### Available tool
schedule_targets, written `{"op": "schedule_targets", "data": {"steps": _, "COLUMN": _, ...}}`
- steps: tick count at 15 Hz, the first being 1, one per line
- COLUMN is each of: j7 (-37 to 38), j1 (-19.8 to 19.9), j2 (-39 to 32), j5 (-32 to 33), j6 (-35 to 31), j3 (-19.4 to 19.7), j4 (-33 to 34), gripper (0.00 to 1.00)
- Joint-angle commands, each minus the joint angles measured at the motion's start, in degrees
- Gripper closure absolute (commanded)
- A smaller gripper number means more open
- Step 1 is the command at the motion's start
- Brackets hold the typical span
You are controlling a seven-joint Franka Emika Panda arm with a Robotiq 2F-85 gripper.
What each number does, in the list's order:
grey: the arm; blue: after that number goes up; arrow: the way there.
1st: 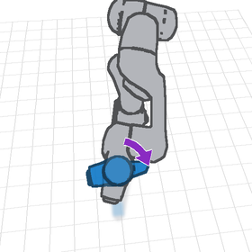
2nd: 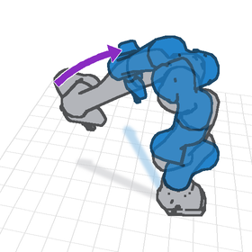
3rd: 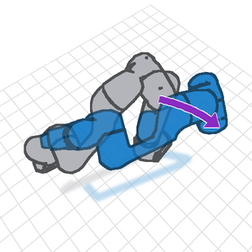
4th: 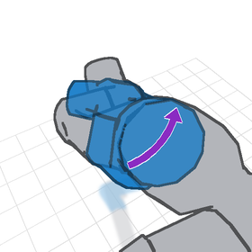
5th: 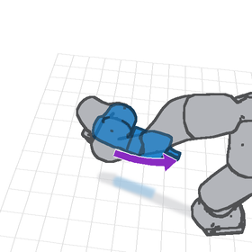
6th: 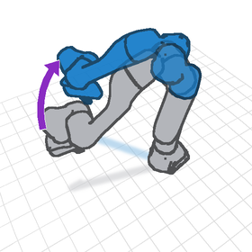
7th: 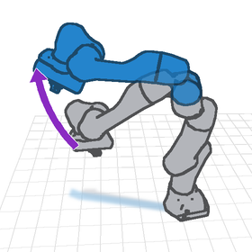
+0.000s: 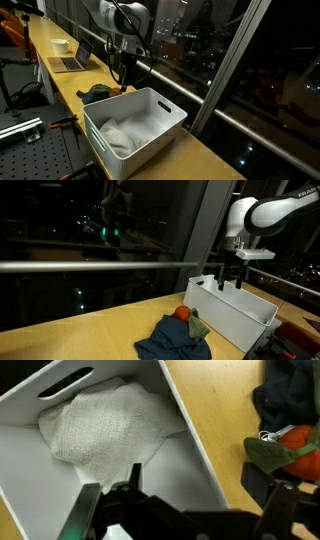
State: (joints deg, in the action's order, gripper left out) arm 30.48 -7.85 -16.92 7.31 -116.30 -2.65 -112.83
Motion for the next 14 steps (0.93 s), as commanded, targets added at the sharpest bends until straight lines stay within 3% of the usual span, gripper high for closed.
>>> {"op": "schedule_targets", "data": {"steps": 1, "j7": -1.94, "j1": 1.21, "j2": 0.69, "j5": -1.68, "j6": -3.47, "j3": 1.34, "j4": -3.81, "gripper": 0.0}}
{"op": "schedule_targets", "data": {"steps": 8, "j7": -0.59, "j1": 3.54, "j2": -0.74, "j5": 2.61, "j6": -13.48, "j3": 6.59, "j4": -11.57, "gripper": 0.0}}
{"op": "schedule_targets", "data": {"steps": 14, "j7": -0.84, "j1": 4.76, "j2": -6.16, "j5": 4.19, "j6": -23.98, "j3": 10.78, "j4": -14.57, "gripper": 0.0}}
